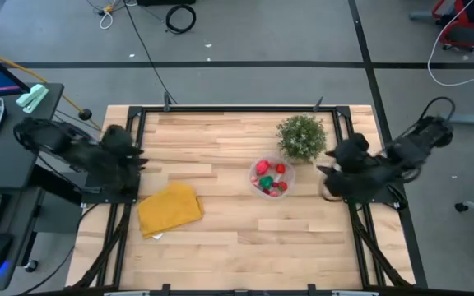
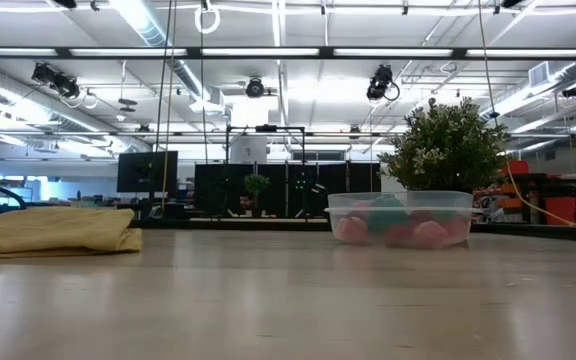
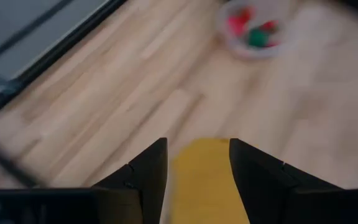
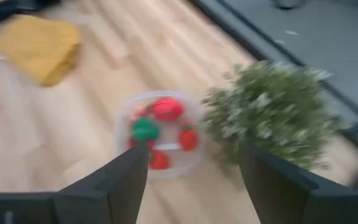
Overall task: Pick and placing Produce into tupperware
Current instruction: Return to Home Position
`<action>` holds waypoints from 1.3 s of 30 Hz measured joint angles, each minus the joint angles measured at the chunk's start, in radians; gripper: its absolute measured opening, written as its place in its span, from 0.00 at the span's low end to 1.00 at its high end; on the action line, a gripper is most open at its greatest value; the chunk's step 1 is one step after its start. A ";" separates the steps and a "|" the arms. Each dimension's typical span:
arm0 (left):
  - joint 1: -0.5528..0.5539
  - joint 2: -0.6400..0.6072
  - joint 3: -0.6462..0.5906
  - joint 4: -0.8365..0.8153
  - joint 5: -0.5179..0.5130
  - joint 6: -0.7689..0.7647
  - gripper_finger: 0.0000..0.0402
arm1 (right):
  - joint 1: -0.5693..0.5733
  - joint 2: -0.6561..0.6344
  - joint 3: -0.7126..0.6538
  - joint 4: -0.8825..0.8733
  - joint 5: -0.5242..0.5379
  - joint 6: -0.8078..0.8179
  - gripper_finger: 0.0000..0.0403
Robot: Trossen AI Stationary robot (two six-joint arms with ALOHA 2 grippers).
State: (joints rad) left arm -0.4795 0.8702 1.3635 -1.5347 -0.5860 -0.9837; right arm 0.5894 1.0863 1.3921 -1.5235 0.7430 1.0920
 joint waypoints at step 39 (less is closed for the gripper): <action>-0.185 -0.356 -1.213 2.111 0.089 0.903 0.44 | 0.055 -0.271 -0.979 1.729 -0.156 -1.045 0.64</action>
State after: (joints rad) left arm -0.6640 0.5137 0.1505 0.5760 -0.4972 -0.0809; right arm 0.6447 0.8156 0.4129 0.2051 0.5867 0.0465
